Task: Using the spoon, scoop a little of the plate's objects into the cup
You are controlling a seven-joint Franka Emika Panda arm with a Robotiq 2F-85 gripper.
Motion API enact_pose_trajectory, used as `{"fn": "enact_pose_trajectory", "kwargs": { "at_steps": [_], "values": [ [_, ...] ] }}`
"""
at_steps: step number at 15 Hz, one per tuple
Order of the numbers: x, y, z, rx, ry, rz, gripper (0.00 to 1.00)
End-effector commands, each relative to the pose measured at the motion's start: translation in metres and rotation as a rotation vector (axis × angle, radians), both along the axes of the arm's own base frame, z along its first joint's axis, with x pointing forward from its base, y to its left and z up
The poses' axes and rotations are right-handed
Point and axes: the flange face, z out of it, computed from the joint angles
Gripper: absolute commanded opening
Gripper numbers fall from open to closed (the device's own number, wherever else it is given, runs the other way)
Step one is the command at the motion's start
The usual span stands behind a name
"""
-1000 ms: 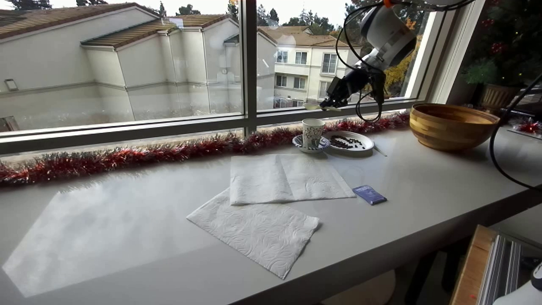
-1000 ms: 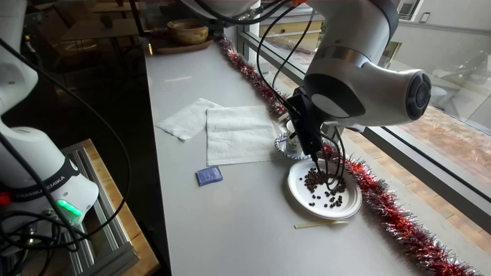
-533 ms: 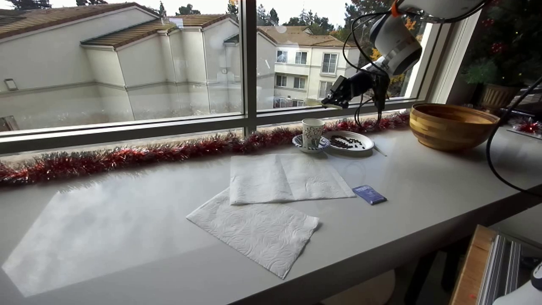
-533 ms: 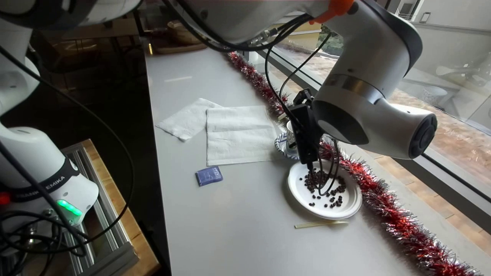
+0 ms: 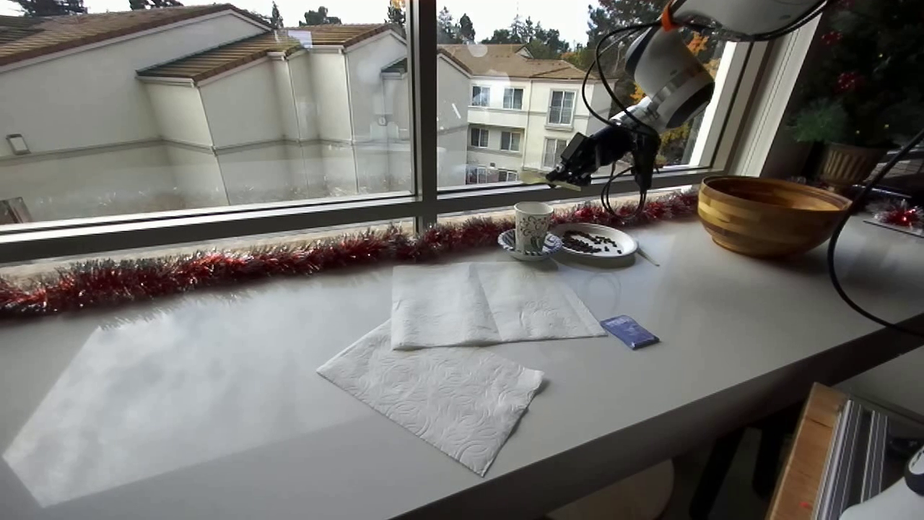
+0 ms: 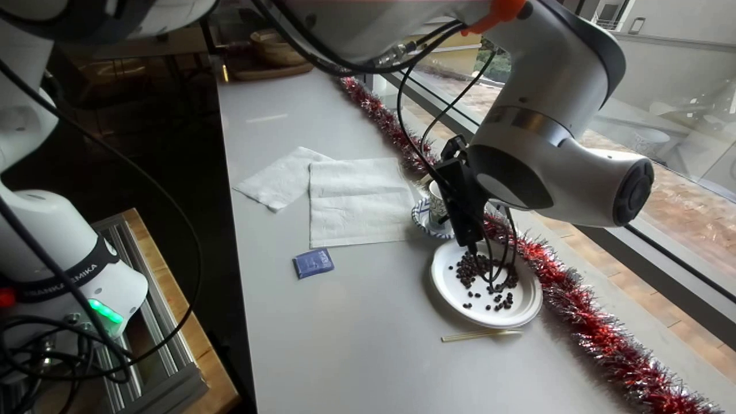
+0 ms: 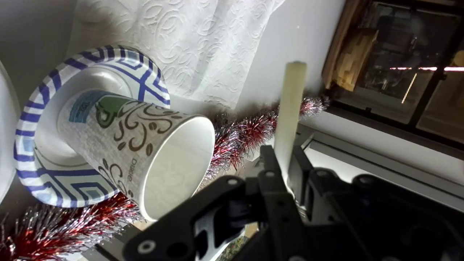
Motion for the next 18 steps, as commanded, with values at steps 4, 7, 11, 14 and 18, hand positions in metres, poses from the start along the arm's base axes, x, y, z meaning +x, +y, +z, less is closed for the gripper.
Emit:
{"fn": "enact_pose_trajectory", "kwargs": {
  "at_steps": [4,7,11,14,18],
  "values": [
    [0.016,0.110,0.021,-0.323,-0.001,0.152,0.03],
    [0.019,0.169,0.013,-0.466,-0.011,0.232,0.03],
    [0.015,0.229,-0.018,-0.662,-0.041,0.316,0.03],
    [0.006,0.259,-0.047,-0.810,-0.103,0.357,0.03],
    [-0.007,0.278,-0.066,-0.992,-0.224,0.394,0.03]
  ]
}}
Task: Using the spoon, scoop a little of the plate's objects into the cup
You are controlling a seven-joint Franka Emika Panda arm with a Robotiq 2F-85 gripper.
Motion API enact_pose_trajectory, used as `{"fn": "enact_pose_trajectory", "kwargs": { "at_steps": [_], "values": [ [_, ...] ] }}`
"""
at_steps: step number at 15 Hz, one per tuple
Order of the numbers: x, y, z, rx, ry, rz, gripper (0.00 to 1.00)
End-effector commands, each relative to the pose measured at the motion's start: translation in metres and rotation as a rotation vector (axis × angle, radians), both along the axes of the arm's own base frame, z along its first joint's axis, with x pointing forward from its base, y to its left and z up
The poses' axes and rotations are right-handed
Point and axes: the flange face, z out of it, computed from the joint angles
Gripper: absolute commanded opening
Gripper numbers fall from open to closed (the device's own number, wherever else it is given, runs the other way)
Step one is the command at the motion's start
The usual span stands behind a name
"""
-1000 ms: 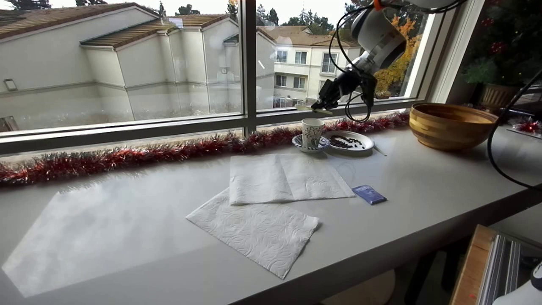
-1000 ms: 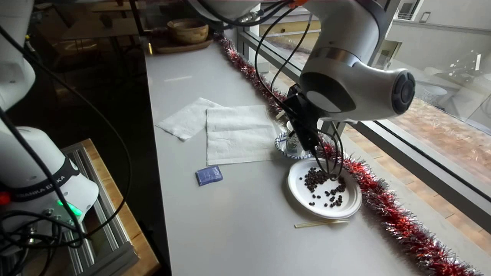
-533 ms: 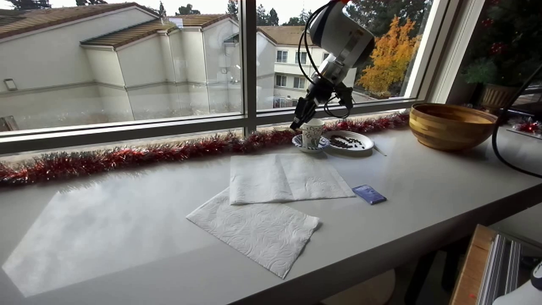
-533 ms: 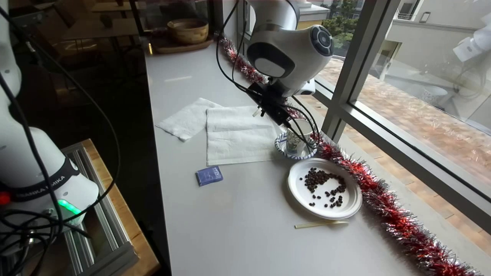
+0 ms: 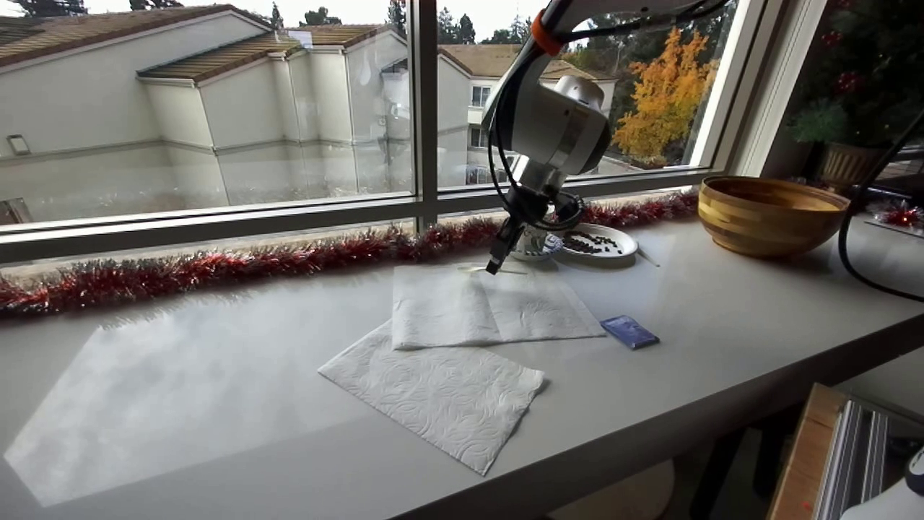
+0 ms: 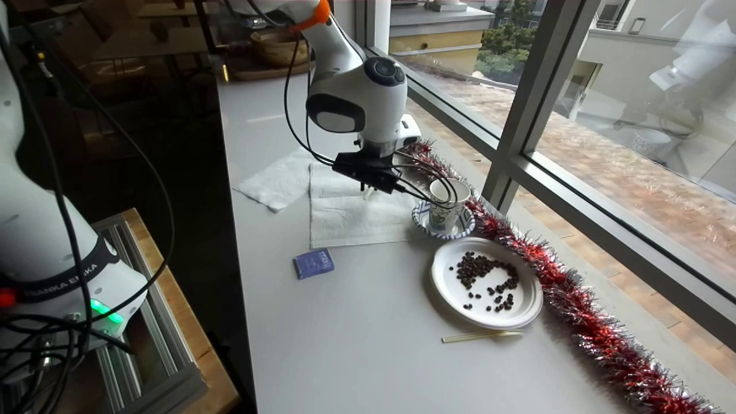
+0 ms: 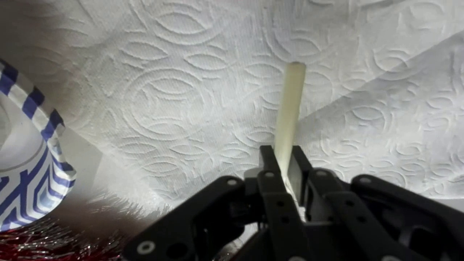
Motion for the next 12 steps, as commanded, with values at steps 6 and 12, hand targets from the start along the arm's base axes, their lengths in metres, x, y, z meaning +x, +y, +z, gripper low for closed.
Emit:
{"fn": "enact_pose_trajectory", "kwargs": {
  "at_steps": [6,12],
  "values": [
    [-0.038,0.017,0.015,-0.216,-0.122,0.136,0.66],
    [-0.089,-0.007,0.054,-0.149,0.020,-0.106,1.00]
  ]
}}
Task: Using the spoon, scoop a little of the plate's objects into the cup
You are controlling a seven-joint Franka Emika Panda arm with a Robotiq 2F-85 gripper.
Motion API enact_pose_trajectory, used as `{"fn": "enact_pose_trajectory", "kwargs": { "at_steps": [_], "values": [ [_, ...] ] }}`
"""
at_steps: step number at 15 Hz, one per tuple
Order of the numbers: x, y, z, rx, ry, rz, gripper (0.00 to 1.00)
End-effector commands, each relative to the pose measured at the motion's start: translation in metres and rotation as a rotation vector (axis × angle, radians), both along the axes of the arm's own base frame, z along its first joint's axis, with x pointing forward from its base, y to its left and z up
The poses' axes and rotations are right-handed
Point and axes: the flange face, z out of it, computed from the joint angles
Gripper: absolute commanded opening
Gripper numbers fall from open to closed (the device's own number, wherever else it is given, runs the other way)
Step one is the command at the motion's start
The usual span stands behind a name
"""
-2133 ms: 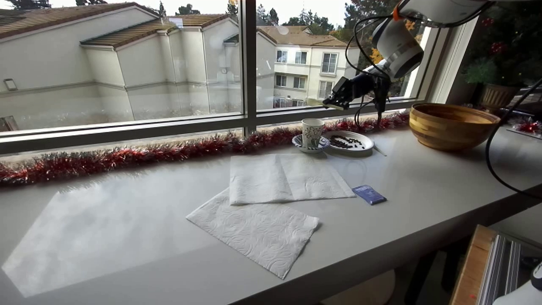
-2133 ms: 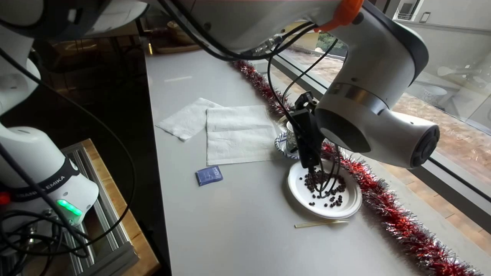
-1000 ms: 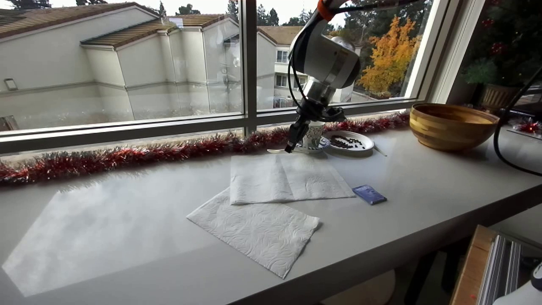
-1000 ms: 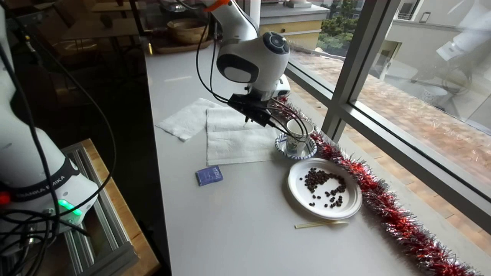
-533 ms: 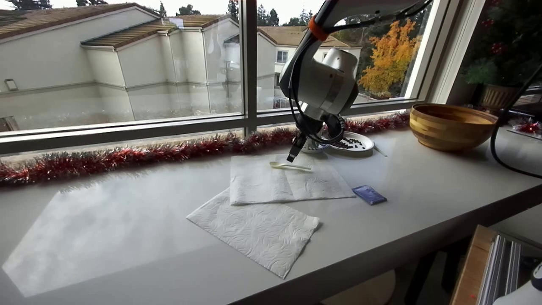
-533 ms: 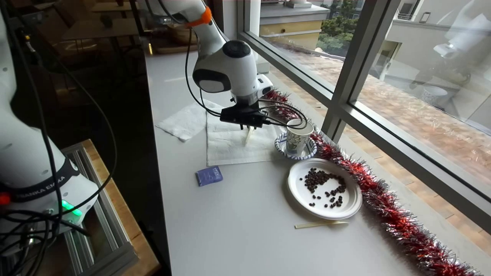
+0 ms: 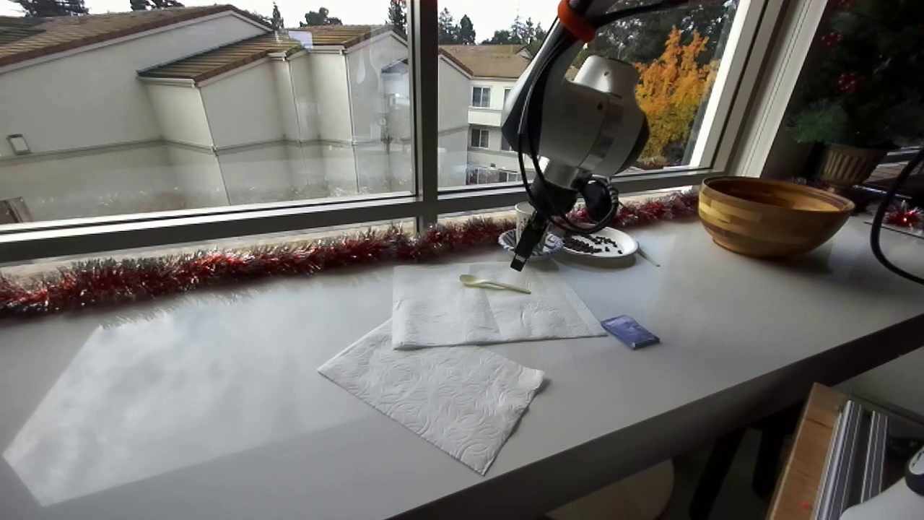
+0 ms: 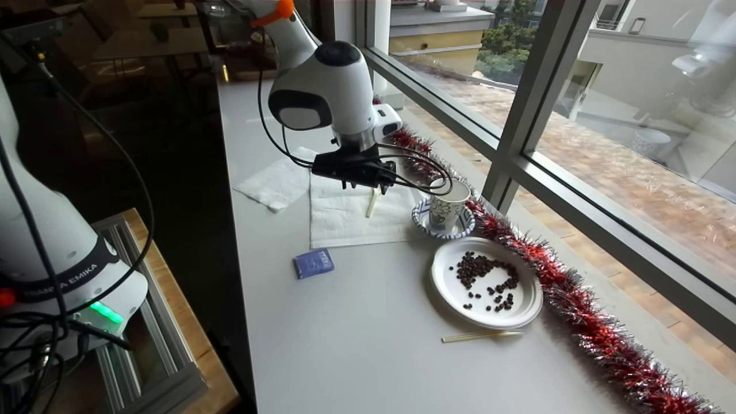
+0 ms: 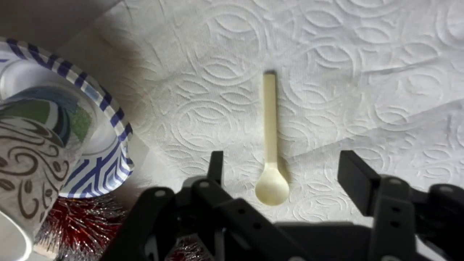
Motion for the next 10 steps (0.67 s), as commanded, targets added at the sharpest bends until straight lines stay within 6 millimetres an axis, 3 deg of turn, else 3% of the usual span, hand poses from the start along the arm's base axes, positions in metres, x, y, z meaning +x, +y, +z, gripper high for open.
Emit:
{"fn": "enact_pose_trajectory", "kwargs": {
  "at_steps": [1,6,7,8,10],
  "values": [
    [-0.041,-0.019,0.031,0.054,0.103,-0.160,1.00],
    [-0.048,-0.072,0.061,0.033,0.225,-0.410,1.00],
    [-0.050,-0.076,0.062,0.011,0.299,-0.424,1.00],
    [-0.050,-0.072,0.057,0.026,0.218,-0.369,1.00],
    [-0.052,-0.079,0.061,0.016,0.268,-0.408,1.00]
  ]
}}
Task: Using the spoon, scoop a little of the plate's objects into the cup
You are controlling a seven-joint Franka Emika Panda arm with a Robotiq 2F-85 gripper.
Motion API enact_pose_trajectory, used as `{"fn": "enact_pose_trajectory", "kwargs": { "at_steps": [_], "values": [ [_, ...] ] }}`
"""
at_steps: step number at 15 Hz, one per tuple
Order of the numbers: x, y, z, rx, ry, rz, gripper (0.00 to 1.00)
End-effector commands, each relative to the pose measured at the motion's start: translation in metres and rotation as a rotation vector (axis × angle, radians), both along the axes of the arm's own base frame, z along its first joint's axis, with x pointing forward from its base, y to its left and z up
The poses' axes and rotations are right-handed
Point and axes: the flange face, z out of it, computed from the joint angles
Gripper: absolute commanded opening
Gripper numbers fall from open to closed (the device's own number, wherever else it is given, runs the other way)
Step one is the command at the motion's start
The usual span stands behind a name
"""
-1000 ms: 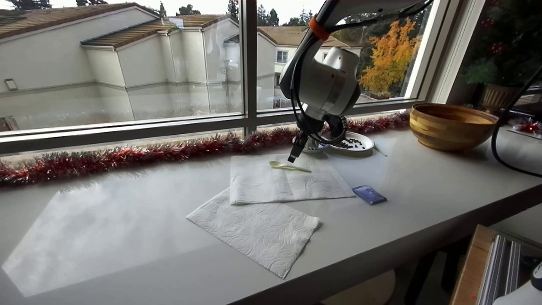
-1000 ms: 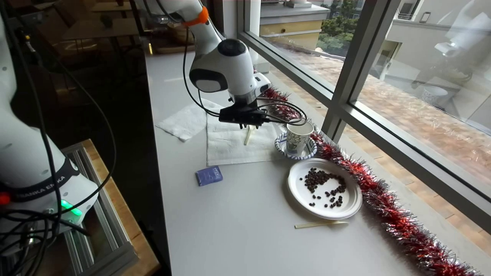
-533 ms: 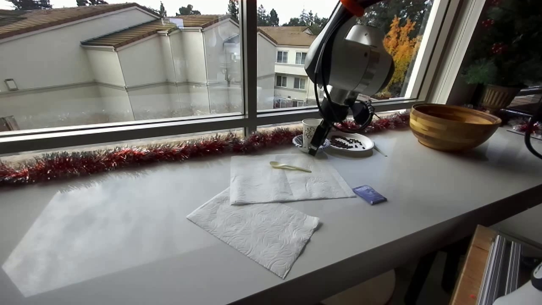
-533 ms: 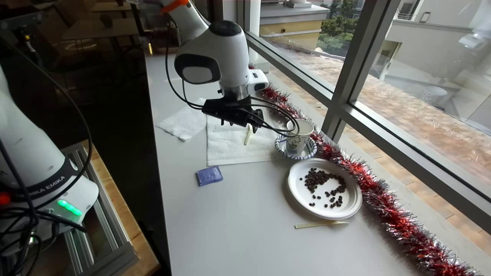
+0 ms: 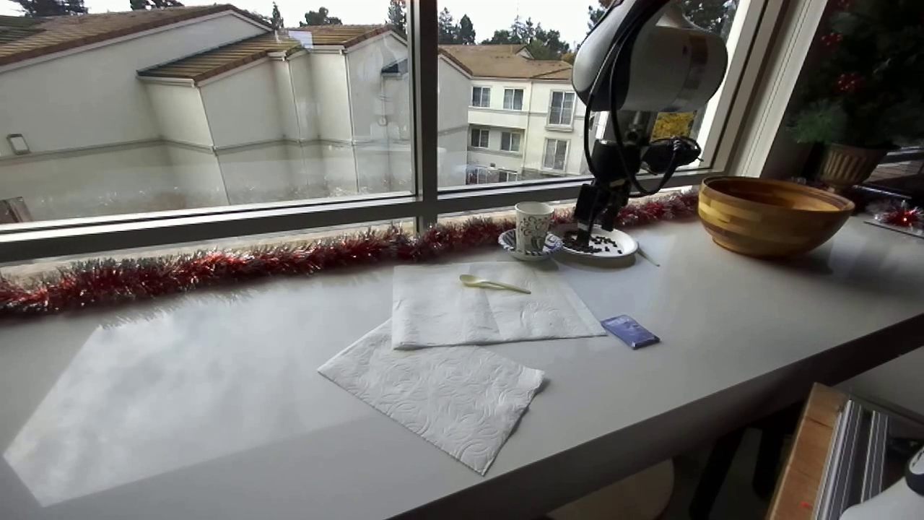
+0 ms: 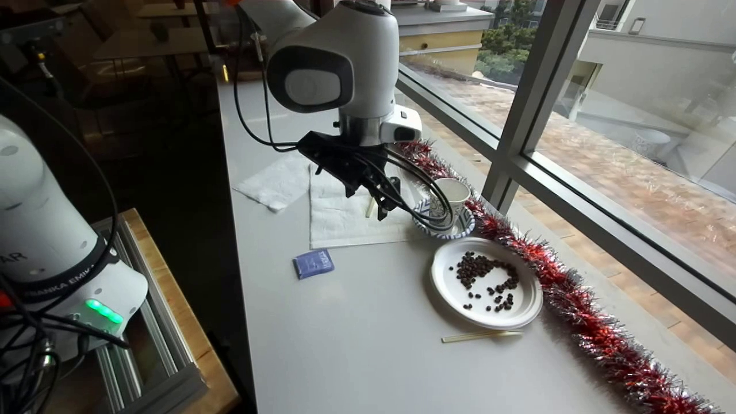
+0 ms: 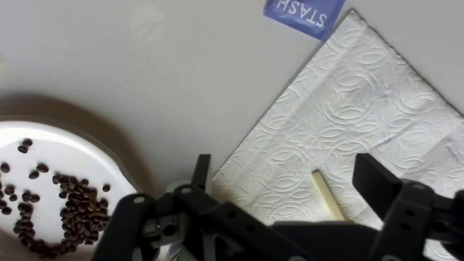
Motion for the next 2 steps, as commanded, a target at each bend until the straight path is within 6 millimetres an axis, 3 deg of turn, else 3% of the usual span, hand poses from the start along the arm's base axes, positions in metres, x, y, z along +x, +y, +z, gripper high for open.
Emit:
{"fn": "enact_pose_trajectory", "kwargs": {
  "at_steps": [1,2],
  "values": [
    [0.0003,0.0007,0.0036,-0.006,0.001,-0.005,1.00],
    [0.0007,0.0018,0.0035,-0.005,0.003,-0.007,1.00]
  ]
}}
